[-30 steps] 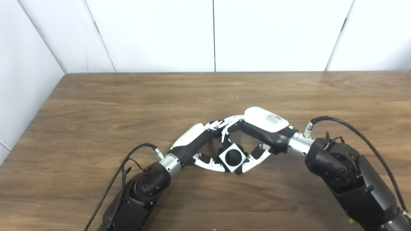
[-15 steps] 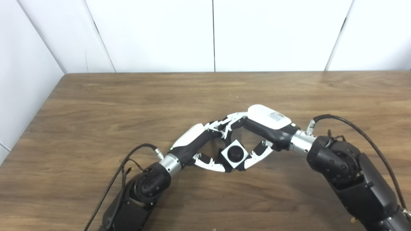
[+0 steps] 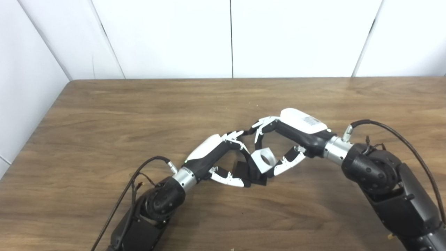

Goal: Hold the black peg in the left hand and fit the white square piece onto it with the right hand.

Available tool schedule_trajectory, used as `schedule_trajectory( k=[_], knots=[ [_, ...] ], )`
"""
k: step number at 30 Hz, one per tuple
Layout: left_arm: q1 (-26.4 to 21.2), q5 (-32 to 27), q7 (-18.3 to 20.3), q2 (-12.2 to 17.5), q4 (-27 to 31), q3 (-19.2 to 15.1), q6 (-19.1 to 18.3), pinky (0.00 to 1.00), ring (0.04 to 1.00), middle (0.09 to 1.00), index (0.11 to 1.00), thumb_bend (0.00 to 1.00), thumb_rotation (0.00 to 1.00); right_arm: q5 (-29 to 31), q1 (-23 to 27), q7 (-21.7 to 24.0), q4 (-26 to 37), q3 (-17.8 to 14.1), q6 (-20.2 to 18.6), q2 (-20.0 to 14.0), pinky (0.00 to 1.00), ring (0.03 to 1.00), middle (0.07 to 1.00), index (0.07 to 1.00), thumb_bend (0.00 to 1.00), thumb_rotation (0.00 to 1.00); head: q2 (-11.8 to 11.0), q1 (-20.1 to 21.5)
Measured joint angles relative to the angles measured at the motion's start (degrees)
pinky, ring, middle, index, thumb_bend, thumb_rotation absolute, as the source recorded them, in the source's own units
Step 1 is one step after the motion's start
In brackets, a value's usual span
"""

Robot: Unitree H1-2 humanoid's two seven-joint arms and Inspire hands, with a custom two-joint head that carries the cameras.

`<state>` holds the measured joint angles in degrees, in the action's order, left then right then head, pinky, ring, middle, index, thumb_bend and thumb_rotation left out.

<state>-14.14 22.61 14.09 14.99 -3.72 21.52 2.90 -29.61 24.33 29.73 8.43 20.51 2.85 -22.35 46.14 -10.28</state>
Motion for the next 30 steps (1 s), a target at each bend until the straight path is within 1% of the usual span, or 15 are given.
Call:
schedule_trajectory(
  k=[11, 18, 24, 30],
  knots=[
    [0.0, 0.0, 0.0, 0.0, 0.5, 0.1, -0.7, 1.0, 1.0, 0.983, 0.49, 0.52, 0.08, -0.6, -0.3, -0.1, -0.1, 0.1, -0.1, 0.0, 0.8, 0.85, 0.784, 0.482, 0.51, 0.14, 0.4, -0.2],
    [0.1, 0.0, 0.1, 0.0, 1.0, 0.2, -1.5, 1.0, 1.0, 0.981, 0.49, 0.52, 0.08, -0.9, -0.4, 0.0, -0.1, 0.3, -0.1, 0.1, 0.83, 0.858, 0.782, 0.482, 0.51, 0.14, 0.4, -0.4],
    [0.1, 0.0, 0.1, 0.0, 1.1, 0.2, -1.6, 1.0, 1.0, 0.98, 0.49, 0.52, 0.08, -1.0, -0.3, 0.0, -0.1, 0.4, -0.2, 0.2, 0.8, 0.851, 0.778, 0.481, 0.51, 0.14, 0.4, -0.3],
    [0.0, 0.0, 0.1, 0.0, 1.0, 0.3, -1.6, 1.0, 1.0, 0.98, 0.49, 0.52, 0.08, -1.0, 0.7, 0.4, -0.1, 0.7, -0.1, 1.2, 0.8, 0.855, 0.787, 0.48, 0.51, 0.14, 0.4, -0.1]
  ],
)
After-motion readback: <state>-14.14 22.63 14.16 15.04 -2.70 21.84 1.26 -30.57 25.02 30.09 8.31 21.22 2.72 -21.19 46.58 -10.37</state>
